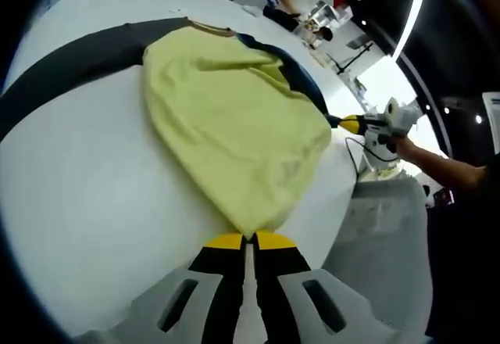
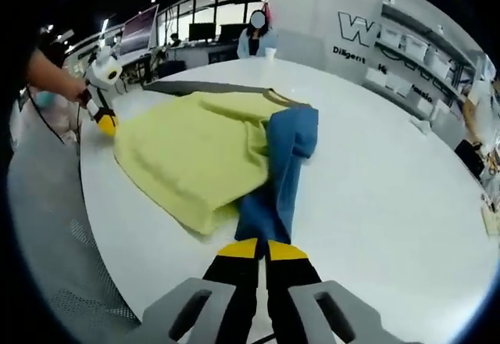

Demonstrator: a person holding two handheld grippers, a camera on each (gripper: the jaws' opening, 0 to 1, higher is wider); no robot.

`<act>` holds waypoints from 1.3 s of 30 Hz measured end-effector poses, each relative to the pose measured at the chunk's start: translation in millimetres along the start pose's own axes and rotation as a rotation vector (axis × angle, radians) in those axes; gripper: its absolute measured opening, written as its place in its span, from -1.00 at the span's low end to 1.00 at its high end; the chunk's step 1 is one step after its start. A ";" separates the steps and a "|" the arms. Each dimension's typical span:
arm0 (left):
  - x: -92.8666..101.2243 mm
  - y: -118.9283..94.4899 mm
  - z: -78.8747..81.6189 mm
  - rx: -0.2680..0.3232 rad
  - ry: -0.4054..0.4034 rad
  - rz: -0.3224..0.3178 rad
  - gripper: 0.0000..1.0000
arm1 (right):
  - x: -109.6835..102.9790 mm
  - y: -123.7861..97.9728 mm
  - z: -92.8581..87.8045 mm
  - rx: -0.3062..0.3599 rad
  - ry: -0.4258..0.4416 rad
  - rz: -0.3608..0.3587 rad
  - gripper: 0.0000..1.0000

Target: Fold the garment on the visible template until the final outline fits inside the template.

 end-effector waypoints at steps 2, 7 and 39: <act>-0.4 -0.6 -0.1 0.002 -0.001 0.001 -0.96 | 6.3 -3.4 5.0 0.004 -0.010 -0.008 -1.00; -0.5 -1.0 -0.4 0.003 -0.002 0.001 -0.96 | 21.3 -10.9 18.4 0.020 -0.050 -0.024 -1.00; -16.4 -9.4 -6.9 -0.048 0.001 0.053 -0.96 | 137.0 -61.7 91.0 0.078 -0.188 -0.189 -1.00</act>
Point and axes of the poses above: the point that each gripper's makers call its tool centre point, and the gripper's own axes: y roughly forward along the fingers, x roughly to its right, z roughly out of its top, the point moved 3 cm from there along -y, roughly backward along the fingers, and after that the axes turned 10 degrees about x, right-handed, at the moved point
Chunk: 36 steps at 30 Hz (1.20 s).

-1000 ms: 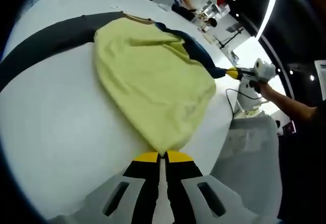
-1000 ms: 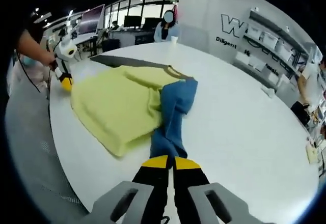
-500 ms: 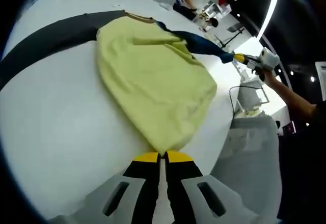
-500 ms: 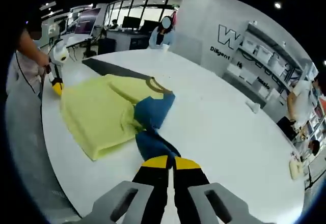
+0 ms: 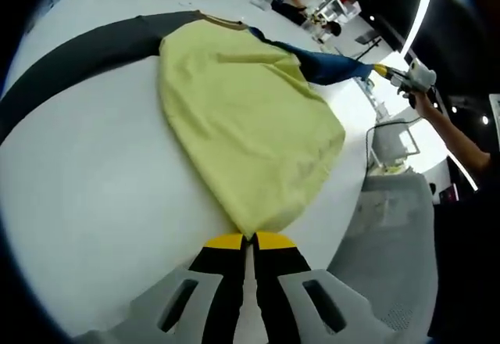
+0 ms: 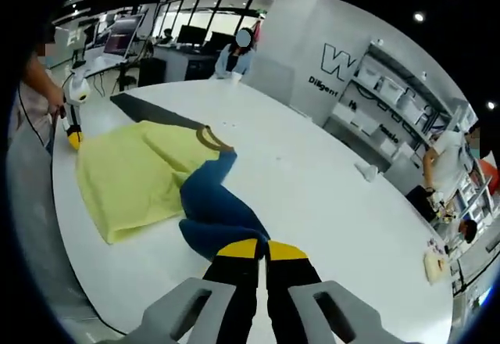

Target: Fold the garment on the visible template until the final outline fits inside the template.

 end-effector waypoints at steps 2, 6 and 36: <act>-0.6 -0.7 -0.2 -0.002 -0.004 0.001 -0.96 | 4.4 -1.4 0.0 0.000 -0.003 -0.008 -1.00; -2.2 -1.9 -0.1 -0.004 -0.004 0.004 -0.96 | 14.1 -6.8 -1.4 -0.010 -0.012 -0.025 -1.00; 3.9 -11.9 12.7 0.116 0.251 0.090 -0.32 | 57.2 -4.6 1.1 -0.024 -0.007 -0.088 -1.00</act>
Point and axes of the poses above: the point that each gripper's makers call its tool centre point, and the gripper's own axes: y roughly forward along the fingers, x roughly to its right, z roughly out of its top, the point moved 3 cm from there along -y, roughly backward along the fingers, and after that the axes turned 10 degrees about x, right-handed, at the moved point
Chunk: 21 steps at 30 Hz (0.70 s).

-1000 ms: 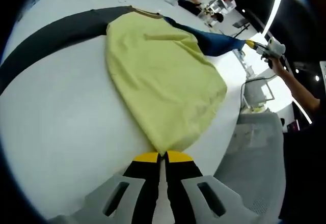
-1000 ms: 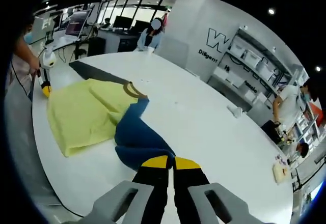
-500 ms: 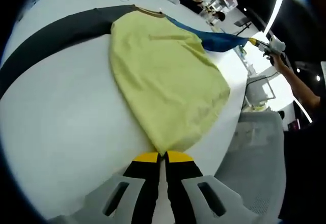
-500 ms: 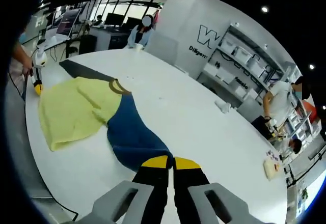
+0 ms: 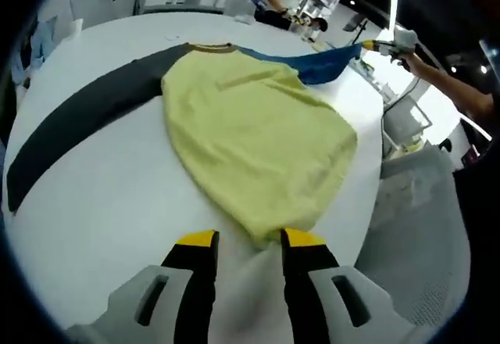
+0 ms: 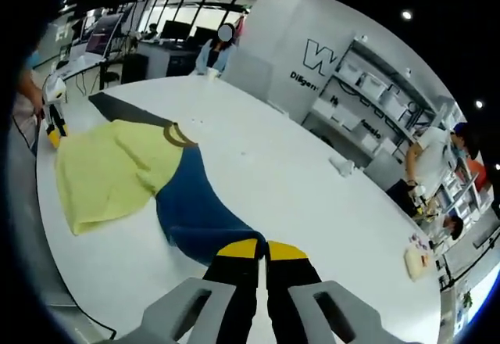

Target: Fold the garment on the visible template until the final outline fits inside the template.

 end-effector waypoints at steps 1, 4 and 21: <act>-0.4 -1.0 1.9 0.009 0.014 0.003 -0.31 | -0.3 0.2 0.7 0.003 0.003 0.000 -1.00; -2.2 -1.8 11.4 0.060 0.078 0.026 -0.19 | -0.2 0.2 1.3 0.004 0.003 0.000 -1.00; 34.2 23.3 53.1 0.153 0.238 -0.051 -0.04 | 4.2 -0.2 2.7 0.013 0.008 -0.004 -1.00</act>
Point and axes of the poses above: the point that each gripper's makers call its tool centre point, and the gripper's own axes: y roughly forward along the fingers, x roughly to its right, z roughly out of its top, the point moved 3 cm from there along -y, roughly backward along the fingers, and after that the axes turned 10 degrees about x, right-handed, at the moved point
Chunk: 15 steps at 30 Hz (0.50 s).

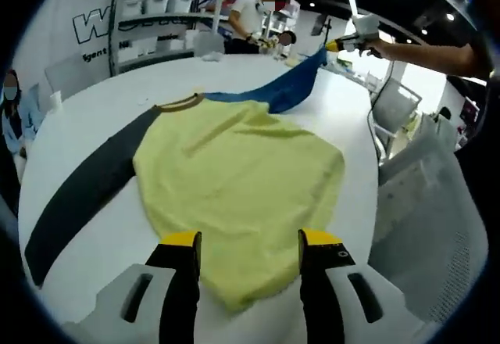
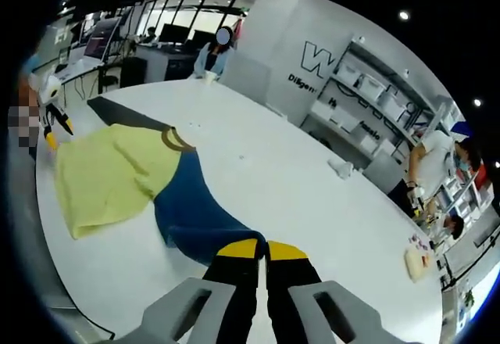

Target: Fold the garment on the visible template until the final outline fits inside the template.

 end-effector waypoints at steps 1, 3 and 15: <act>4.4 4.2 2.4 0.004 0.011 -0.014 -0.04 | 1.0 0.2 -0.1 -0.001 -0.001 -0.001 -1.00; 12.9 12.0 5.4 0.006 0.025 -0.034 -0.03 | 2.7 0.6 0.2 -0.002 0.000 -0.001 -1.00; 61.5 63.4 23.8 0.013 0.101 -0.150 -0.07 | 18.4 9.6 0.3 -0.026 -0.015 -0.007 -1.00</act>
Point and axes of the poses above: the point that each gripper's makers call its tool centre point, and the gripper's own axes: y roughly forward along the fingers, x roughly to its right, z roughly out of its top, the point moved 3 cm from there along -y, roughly backward along the fingers, and after that the axes turned 10 degrees about x, right-handed, at the moved point
